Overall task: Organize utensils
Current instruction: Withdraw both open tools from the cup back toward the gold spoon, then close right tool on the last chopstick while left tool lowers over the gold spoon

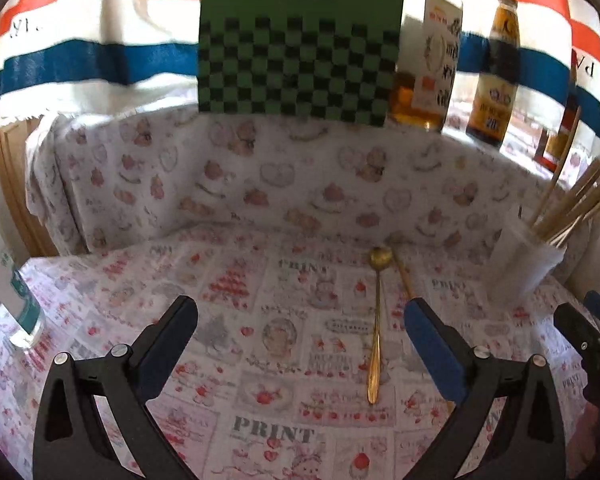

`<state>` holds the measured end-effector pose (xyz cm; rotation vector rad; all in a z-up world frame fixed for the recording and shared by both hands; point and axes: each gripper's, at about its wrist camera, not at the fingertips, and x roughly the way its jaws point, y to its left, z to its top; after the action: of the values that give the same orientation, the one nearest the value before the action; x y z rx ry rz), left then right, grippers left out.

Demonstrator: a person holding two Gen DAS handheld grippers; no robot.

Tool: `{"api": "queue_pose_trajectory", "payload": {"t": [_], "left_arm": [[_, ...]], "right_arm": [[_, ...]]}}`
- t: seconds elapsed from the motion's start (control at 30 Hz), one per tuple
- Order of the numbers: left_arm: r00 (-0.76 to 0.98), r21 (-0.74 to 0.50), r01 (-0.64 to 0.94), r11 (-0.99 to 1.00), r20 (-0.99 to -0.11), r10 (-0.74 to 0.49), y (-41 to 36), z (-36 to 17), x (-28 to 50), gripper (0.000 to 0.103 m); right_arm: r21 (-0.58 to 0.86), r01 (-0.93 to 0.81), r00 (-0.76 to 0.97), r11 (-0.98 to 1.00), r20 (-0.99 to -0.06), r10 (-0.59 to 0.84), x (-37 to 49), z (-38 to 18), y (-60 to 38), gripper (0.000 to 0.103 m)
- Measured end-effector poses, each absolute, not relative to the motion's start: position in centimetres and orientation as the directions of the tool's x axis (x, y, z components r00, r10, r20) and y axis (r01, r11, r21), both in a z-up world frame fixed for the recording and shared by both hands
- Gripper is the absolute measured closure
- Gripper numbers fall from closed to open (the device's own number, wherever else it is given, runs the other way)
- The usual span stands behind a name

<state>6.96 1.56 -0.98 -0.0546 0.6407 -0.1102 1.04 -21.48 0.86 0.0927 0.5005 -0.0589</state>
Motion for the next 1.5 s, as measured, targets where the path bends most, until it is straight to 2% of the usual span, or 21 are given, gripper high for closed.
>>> {"api": "queue_pose_trajectory", "payload": {"t": [0.37, 0.6, 0.73, 0.9, 1.07, 1.13, 1.23, 1.3, 1.4, 1.43, 1.47, 1.5], "left_arm": [[0.735, -0.044, 0.080, 0.996, -0.672, -0.089, 1.2, -2.7, 8.1, 0.001], [0.723, -0.058, 0.093, 0.994, -0.683, -0.107, 1.2, -3.1, 8.4, 0.001], [0.699, -0.077, 0.086, 0.993, -0.706, -0.115, 1.4, -3.5, 8.8, 0.001], [0.717, -0.102, 0.049, 0.994, -0.689, -0.106, 2.6, -2.7, 8.8, 0.001], [0.728, -0.118, 0.016, 0.993, -0.679, -0.092, 3.9, -2.1, 9.0, 0.001], [0.697, -0.171, 0.016, 0.985, -0.704, -0.134, 4.4, -2.4, 9.3, 0.001], [0.641, -0.241, -0.005, 0.971, -0.745, -0.182, 5.1, -3.4, 9.8, 0.001], [0.633, -0.229, -0.015, 0.973, -0.756, -0.168, 5.1, -3.7, 10.0, 0.001], [0.637, -0.200, -0.018, 0.980, -0.758, -0.143, 4.7, -4.0, 9.9, 0.001], [0.633, -0.203, -0.008, 0.979, -0.759, -0.152, 4.6, -4.1, 9.9, 0.001], [0.627, -0.216, 0.006, 0.976, -0.760, -0.171, 4.4, -4.2, 9.9, 0.001], [0.620, -0.233, 0.020, 0.972, -0.760, -0.195, 4.3, -4.3, 9.9, 0.001]], "right_arm": [[0.074, 0.083, 0.867, 0.994, -0.497, -0.036, 1.2, 0.4, -21.0, 0.000], [0.094, 0.089, 0.862, 0.992, -0.506, -0.029, 1.4, 0.3, -21.3, 0.000], [0.133, 0.049, 0.831, 0.990, -0.556, 0.034, 1.9, -0.3, -21.0, 0.000], [0.192, -0.042, 0.771, 0.980, -0.618, 0.155, 2.4, -1.2, -19.7, 0.001], [0.150, -0.161, 0.680, 0.976, -0.699, 0.220, 3.1, -2.3, -16.8, 0.029], [0.147, -0.168, 0.662, 0.975, -0.716, 0.222, 3.1, -3.0, -16.1, 0.035], [0.050, -0.190, 0.658, 0.980, -0.734, 0.165, 3.2, -3.9, -14.5, 0.037], [0.029, -0.217, 0.628, 0.976, -0.761, 0.162, 3.4, -4.4, -13.8, 0.045], [-0.024, -0.228, 0.622, 0.973, -0.773, 0.126, 3.1, -4.8, -12.9, 0.048], [-0.049, -0.235, 0.630, 0.971, -0.768, 0.114, 2.9, -4.8, -12.5, 0.056], [-0.046, -0.252, 0.629, 0.967, -0.767, 0.127, 2.7, -4.8, -12.3, 0.068], [-0.034, -0.264, 0.625, 0.964, -0.768, 0.144, 2.6, -4.9, -12.3, 0.074]]}}
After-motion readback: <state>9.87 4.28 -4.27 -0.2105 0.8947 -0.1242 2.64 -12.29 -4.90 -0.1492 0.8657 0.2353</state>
